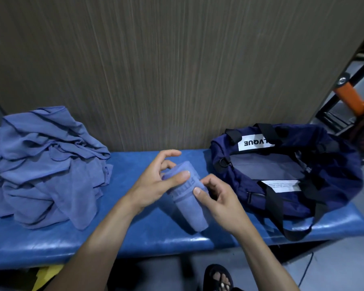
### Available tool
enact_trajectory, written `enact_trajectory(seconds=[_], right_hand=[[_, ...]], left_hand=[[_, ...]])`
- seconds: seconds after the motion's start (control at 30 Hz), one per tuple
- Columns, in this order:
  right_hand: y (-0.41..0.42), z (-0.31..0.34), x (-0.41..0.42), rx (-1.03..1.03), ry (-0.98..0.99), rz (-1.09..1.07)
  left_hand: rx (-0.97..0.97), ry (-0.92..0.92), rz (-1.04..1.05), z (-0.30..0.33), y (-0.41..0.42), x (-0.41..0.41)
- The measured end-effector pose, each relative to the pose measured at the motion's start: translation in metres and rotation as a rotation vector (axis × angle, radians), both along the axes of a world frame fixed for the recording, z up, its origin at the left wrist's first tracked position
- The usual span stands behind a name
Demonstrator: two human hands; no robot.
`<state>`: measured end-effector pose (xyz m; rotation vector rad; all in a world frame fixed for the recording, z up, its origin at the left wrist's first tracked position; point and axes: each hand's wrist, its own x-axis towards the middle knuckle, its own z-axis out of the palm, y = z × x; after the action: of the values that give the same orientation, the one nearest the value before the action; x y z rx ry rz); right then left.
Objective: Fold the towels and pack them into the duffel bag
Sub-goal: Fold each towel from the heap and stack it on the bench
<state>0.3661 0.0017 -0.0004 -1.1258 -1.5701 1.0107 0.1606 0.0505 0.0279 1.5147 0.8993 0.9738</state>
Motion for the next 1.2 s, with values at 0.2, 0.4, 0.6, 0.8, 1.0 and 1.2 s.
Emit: enact_trajectory(seconds=[0.2,0.4,0.6,0.8,1.0,1.2], right_hand=[[-0.003,0.001,-0.014,0.108,-0.337,0.02],[-0.004,0.007,-0.035,0.067,-0.51,0.026],[-0.002,0.007,-0.069,0.052,-0.702,0.051],[0.008,0.005,-0.082,-0.132,-0.519,0.007],[0.039,0.017,-0.083,-0.531,0.302,-0.227],[0.086,0.012,-0.079,-0.699,0.725,-0.351]], left_hand=[[0.087,0.129,-0.007,-0.004,0.002,-0.012],[0.284,0.244,0.176,-0.009,-0.001,-0.028],[0.36,0.319,0.209,-0.014,-0.005,-0.039],[0.227,0.23,0.29,-0.021,0.002,-0.041],[-0.405,-0.165,0.287,-0.018,0.017,-0.039],[-0.484,-0.2,0.348,-0.043,0.038,-0.022]])
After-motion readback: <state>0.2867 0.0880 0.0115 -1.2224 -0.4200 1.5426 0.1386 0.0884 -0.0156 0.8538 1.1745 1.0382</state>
